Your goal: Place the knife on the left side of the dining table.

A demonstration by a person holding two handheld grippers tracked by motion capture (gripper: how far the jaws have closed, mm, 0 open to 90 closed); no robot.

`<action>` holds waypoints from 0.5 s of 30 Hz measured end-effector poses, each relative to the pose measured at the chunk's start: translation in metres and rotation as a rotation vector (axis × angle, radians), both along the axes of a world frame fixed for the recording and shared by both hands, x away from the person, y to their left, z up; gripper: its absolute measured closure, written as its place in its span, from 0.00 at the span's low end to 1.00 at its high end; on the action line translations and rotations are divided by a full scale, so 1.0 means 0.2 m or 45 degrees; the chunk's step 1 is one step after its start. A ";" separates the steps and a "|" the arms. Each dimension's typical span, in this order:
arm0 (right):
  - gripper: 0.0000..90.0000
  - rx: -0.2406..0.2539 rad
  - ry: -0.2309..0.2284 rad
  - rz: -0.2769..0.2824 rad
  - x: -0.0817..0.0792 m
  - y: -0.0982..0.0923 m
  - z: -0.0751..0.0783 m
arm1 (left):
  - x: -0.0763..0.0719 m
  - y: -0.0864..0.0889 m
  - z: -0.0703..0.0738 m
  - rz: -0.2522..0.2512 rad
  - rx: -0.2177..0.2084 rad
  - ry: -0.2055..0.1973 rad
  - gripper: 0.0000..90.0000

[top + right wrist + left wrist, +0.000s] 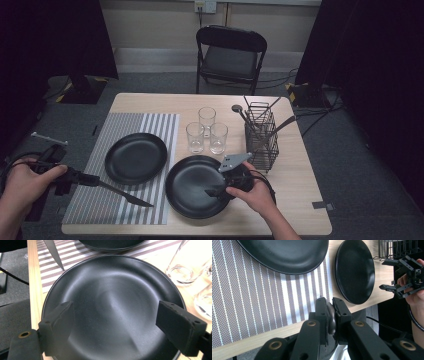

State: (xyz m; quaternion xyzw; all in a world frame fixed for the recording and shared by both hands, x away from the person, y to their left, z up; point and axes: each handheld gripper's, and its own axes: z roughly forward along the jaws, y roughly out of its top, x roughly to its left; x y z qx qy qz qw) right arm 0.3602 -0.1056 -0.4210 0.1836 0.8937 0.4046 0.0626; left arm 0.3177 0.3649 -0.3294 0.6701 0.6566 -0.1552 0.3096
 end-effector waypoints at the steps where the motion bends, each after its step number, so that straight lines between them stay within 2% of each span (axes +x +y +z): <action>1: 0.16 0.000 0.003 -0.001 0.00 0.01 0.00 | 0.00 0.00 0.00 0.004 -0.006 -0.003 0.93; 7: 0.16 0.001 0.015 0.021 0.00 0.06 -0.01 | 0.01 0.00 0.00 -0.002 0.007 0.001 0.93; 15: 0.16 -0.002 0.009 0.032 0.00 0.13 -0.03 | 0.02 0.00 0.00 -0.001 -0.003 0.003 0.93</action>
